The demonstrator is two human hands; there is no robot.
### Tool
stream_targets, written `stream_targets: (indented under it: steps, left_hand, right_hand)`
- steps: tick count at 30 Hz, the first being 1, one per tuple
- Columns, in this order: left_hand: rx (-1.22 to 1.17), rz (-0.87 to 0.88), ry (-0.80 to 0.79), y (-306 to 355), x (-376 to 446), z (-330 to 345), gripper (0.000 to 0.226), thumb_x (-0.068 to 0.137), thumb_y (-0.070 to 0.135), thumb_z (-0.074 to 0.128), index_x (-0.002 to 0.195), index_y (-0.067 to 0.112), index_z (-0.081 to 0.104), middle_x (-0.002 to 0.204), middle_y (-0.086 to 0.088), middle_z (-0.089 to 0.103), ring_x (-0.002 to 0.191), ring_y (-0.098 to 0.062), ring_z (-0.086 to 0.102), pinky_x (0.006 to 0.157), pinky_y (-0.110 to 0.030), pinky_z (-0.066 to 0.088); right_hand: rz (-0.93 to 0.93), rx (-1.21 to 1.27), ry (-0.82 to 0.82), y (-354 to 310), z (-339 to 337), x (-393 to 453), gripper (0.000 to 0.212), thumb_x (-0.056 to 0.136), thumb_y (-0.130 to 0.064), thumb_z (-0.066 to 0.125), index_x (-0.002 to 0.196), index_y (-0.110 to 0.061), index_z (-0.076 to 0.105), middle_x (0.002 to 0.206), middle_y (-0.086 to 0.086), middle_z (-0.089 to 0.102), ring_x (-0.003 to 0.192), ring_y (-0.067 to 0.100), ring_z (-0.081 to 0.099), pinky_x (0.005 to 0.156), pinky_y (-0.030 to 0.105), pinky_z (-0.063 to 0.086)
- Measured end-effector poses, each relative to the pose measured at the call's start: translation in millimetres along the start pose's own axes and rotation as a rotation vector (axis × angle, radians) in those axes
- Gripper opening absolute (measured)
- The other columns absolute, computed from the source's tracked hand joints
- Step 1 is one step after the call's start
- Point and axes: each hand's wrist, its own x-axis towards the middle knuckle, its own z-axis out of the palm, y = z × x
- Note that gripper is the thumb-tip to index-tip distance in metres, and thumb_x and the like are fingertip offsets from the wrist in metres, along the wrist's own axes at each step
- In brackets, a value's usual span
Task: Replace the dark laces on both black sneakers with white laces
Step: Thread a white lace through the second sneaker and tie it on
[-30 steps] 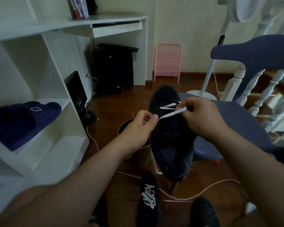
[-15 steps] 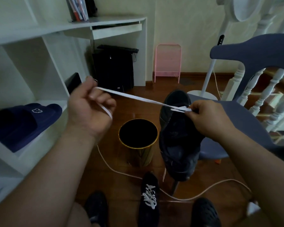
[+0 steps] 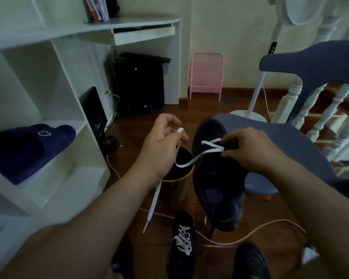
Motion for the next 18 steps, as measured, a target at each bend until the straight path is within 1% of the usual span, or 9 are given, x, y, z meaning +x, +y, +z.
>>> stream_targets:
  steps: [2,5,6,7,8,10,12,15,18]
  left_hand:
    - [0.068,0.030,-0.059,-4.8,0.9,5.7,0.025,0.103,0.014,0.049,0.106,0.039,0.052,0.093,0.005,0.072,0.065,-0.005,0.054,0.073,-0.037,0.041]
    - [0.211,0.038,-0.217,-6.3,-3.6,14.9,0.023,0.106,0.020,0.049,0.112,0.041,0.044,0.093,0.008,0.073,0.064,-0.005,0.059,0.065,-0.037,0.045]
    - [0.267,0.032,-0.257,-5.9,-5.1,18.1,0.022,0.107,0.022,0.050,0.116,0.040,0.041,0.094,0.007,0.073,0.068,-0.009,0.063,0.064,-0.042,0.050]
    - [0.320,0.030,-0.282,-5.7,-6.1,20.8,0.023,0.106,0.024,0.052,0.119,0.039,0.040,0.094,0.005,0.073,0.076,-0.017,0.067,0.069,-0.049,0.054]
    - [0.358,0.034,-0.296,-4.8,-7.3,22.6,0.024,0.105,0.025,0.053,0.120,0.037,0.038,0.093,0.001,0.072,0.084,-0.024,0.068,0.076,-0.052,0.055]
    - [0.392,0.035,-0.304,-3.4,-6.5,23.6,0.026,0.103,0.022,0.052,0.120,0.034,0.037,0.091,-0.005,0.071,0.088,-0.032,0.067,0.079,-0.056,0.055]
    - [0.386,0.016,-0.305,-3.3,-1.8,21.7,0.029,0.102,0.019,0.052,0.122,0.032,0.035,0.089,-0.005,0.070,0.081,-0.028,0.065,0.076,-0.053,0.055]
    - [0.355,-0.028,-0.323,-5.2,3.3,17.7,0.038,0.102,0.017,0.057,0.126,0.032,0.033,0.084,-0.002,0.064,0.071,-0.014,0.058,0.066,-0.040,0.050]
    - [0.335,-0.061,-0.358,-5.2,2.4,14.1,0.034,0.104,0.020,0.058,0.126,0.033,0.036,0.080,0.001,0.066,0.064,-0.011,0.059,0.063,-0.032,0.052]
  right_hand:
    - [-0.021,0.026,0.006,-3.6,-0.7,0.0,0.041,0.088,-0.030,0.081,0.128,-0.023,0.073,0.120,0.000,0.073,0.110,0.019,0.066,0.089,0.026,0.049]
    - [-0.119,0.064,0.003,-11.8,1.7,-3.0,0.040,0.086,-0.037,0.082,0.124,-0.027,0.074,0.117,-0.007,0.074,0.104,0.009,0.065,0.082,0.017,0.044]
    - [-0.169,0.070,0.007,-15.6,3.3,-4.6,0.039,0.085,-0.041,0.081,0.122,-0.030,0.075,0.116,-0.011,0.074,0.102,0.004,0.064,0.079,0.013,0.043]
    - [-0.224,0.068,0.013,-19.3,5.1,-6.0,0.038,0.084,-0.044,0.080,0.120,-0.033,0.076,0.114,-0.013,0.075,0.101,0.002,0.065,0.079,0.012,0.042]
    - [-0.275,0.058,0.017,-22.6,7.0,-7.4,0.038,0.084,-0.046,0.079,0.120,-0.035,0.076,0.113,-0.014,0.076,0.101,0.002,0.066,0.080,0.013,0.043]
    - [-0.352,0.032,0.025,-27.5,11.5,-10.1,0.036,0.085,-0.045,0.078,0.120,-0.036,0.076,0.109,-0.013,0.077,0.097,0.004,0.068,0.082,0.018,0.048]
    - [-0.390,0.036,0.047,-29.1,15.4,-11.6,0.032,0.087,-0.041,0.077,0.119,-0.036,0.077,0.102,-0.012,0.078,0.088,0.003,0.066,0.079,0.021,0.052]
    - [-0.398,0.038,0.099,-29.8,19.0,-12.0,0.020,0.091,-0.032,0.077,0.110,-0.033,0.080,0.094,-0.014,0.076,0.078,-0.002,0.060,0.071,0.009,0.042]
    - [-0.387,-0.012,0.092,-30.8,20.5,-11.2,0.011,0.094,-0.028,0.073,0.101,-0.031,0.082,0.087,-0.011,0.074,0.076,0.004,0.062,0.070,0.023,0.051]
